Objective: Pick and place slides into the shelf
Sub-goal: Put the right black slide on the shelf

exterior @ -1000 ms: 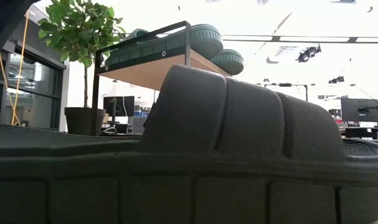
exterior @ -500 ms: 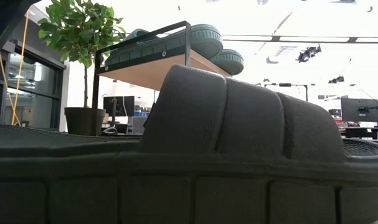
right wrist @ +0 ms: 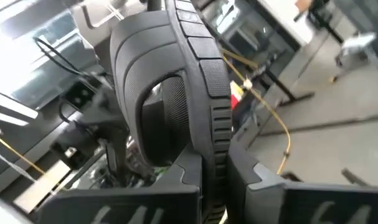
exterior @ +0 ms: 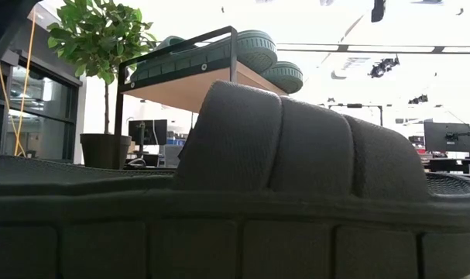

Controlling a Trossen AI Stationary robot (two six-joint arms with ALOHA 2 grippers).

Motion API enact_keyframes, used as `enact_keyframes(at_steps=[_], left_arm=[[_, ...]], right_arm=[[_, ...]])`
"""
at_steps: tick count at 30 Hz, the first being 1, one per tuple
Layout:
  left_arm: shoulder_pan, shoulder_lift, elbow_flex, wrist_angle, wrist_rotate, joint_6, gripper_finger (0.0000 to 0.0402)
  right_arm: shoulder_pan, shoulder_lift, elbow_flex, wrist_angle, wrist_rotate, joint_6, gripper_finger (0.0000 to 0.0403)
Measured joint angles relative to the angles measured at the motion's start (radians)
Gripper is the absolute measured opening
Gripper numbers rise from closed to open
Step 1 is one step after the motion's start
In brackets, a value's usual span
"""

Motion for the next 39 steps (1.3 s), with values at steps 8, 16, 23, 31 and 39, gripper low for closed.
enact_keyframes(at_steps=[8, 16, 23, 31, 39], left_arm=[[-0.008, -0.037, 0.000, -0.013, 0.023, 0.041, 0.0161], [-0.031, -0.092, 0.000, -0.109, 0.032, 0.099, 0.0161], [-0.066, -0.145, 0.000, -0.297, -0.033, 0.208, 0.0161], [-0.133, -0.198, 0.000, -0.462, -0.161, 0.309, 0.0161], [-0.200, -0.215, 0.000, -0.519, -0.239, 0.359, 0.0161]], right_arm=[[-0.179, 0.003, 0.000, -0.036, -0.219, 0.083, 0.0005], [-0.311, 0.048, 0.000, -0.112, -0.443, 0.138, 0.0005], [-0.387, 0.128, 0.000, -0.130, -0.592, 0.166, 0.0005], [-0.431, 0.236, 0.000, -0.233, -0.744, 0.185, 0.0005], [-0.431, 0.248, 0.000, -0.396, -0.756, 0.127, 0.0005]])
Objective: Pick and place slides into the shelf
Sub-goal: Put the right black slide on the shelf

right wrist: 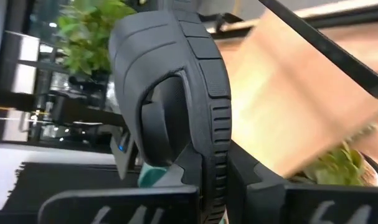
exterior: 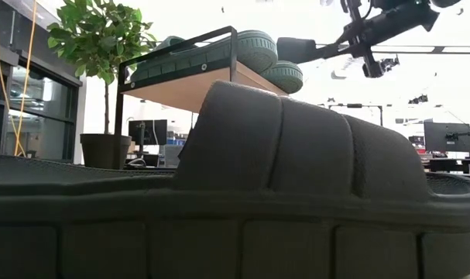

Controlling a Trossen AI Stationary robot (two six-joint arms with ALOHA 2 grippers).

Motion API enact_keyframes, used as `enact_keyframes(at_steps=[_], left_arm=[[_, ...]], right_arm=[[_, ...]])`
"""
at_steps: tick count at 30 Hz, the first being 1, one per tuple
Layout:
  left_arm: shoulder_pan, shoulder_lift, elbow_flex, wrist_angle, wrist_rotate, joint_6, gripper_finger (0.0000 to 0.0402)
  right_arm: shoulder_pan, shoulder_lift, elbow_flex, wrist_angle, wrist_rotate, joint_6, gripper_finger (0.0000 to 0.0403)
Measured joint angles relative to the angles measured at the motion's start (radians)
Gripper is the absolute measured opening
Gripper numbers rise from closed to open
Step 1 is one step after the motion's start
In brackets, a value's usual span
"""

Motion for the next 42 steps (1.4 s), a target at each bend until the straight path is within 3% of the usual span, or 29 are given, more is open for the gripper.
enact_keyframes(at_steps=[6, 13, 20, 42], left_arm=[[-0.011, 0.000, 0.000, -0.021, -0.037, 0.022, 0.0161], [-0.011, 0.000, 0.000, -0.021, -0.054, 0.022, 0.0161], [-0.011, 0.000, 0.000, -0.024, -0.054, 0.024, 0.0161], [-0.011, 0.001, 0.000, -0.028, -0.053, 0.044, 0.0161]], right_arm=[[0.001, 0.000, -0.056, -0.025, 0.041, 0.034, 0.0005], [0.039, -0.014, -0.208, 0.231, 0.074, 0.217, 0.0005], [0.103, -0.014, -0.307, 0.298, 0.132, 0.298, 0.0005], [0.122, -0.012, -0.327, 0.321, 0.235, 0.350, 0.0005]])
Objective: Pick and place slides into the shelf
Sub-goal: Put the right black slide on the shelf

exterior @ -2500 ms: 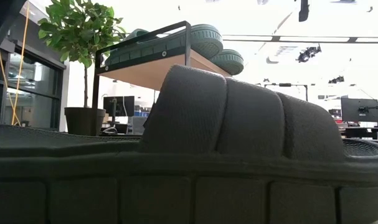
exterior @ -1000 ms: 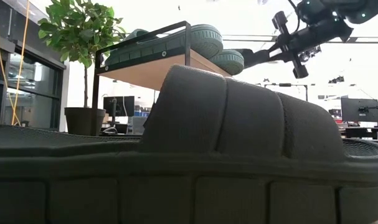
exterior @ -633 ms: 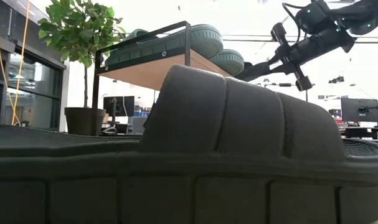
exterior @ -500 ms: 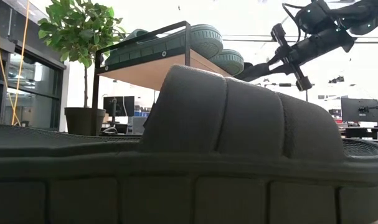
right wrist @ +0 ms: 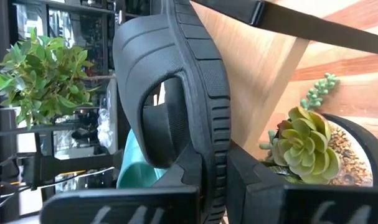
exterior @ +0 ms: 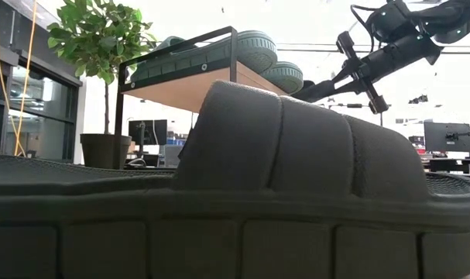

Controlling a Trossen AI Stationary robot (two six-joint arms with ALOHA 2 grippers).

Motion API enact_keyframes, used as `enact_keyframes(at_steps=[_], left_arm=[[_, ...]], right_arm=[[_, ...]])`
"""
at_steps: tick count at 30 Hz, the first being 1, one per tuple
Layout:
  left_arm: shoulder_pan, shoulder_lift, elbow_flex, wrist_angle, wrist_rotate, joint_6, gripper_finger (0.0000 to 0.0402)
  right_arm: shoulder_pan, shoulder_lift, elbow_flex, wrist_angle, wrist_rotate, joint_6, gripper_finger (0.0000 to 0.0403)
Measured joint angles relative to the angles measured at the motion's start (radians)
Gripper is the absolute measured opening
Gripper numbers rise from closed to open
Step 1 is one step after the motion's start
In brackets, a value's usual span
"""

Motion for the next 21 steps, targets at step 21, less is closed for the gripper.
enact_keyframes(at_steps=[21], left_arm=[[0.000, 0.000, 0.000, 0.000, 0.000, 0.000, 0.0161]], right_arm=[[-0.004, 0.039, 0.000, 0.039, -0.005, 0.028, 0.0005]])
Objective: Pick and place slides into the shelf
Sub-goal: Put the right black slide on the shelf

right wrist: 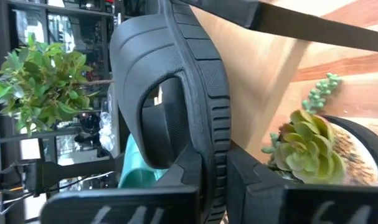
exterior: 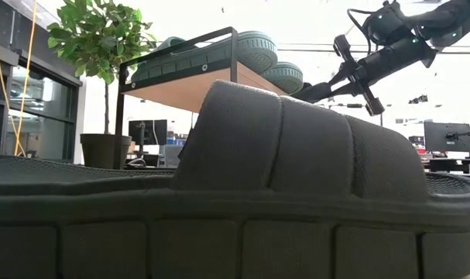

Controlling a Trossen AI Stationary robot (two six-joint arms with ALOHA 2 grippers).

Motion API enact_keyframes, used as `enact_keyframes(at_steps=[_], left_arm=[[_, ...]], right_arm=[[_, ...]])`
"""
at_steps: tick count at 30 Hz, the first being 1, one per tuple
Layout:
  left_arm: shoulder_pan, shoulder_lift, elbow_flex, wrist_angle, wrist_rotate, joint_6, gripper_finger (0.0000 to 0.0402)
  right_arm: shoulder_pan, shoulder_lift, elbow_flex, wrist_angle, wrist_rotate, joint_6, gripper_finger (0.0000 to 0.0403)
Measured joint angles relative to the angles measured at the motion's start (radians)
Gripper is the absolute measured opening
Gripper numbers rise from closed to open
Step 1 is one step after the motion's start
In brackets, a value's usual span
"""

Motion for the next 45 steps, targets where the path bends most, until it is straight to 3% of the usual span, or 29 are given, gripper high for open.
enact_keyframes(at_steps=[6, 20, 45], left_arm=[[0.000, 0.000, 0.000, -0.009, 0.000, 0.000, 0.0161], [0.000, 0.000, 0.000, -0.011, 0.000, 0.000, 0.0161], [0.000, 0.000, 0.000, -0.018, 0.000, 0.000, 0.0161]], right_arm=[[0.000, 0.039, 0.000, 0.064, -0.007, 0.017, 0.0005], [0.001, 0.046, 0.000, 0.035, 0.031, 0.003, 0.0006], [-0.004, 0.041, 0.000, 0.019, 0.053, -0.022, 0.0048]])
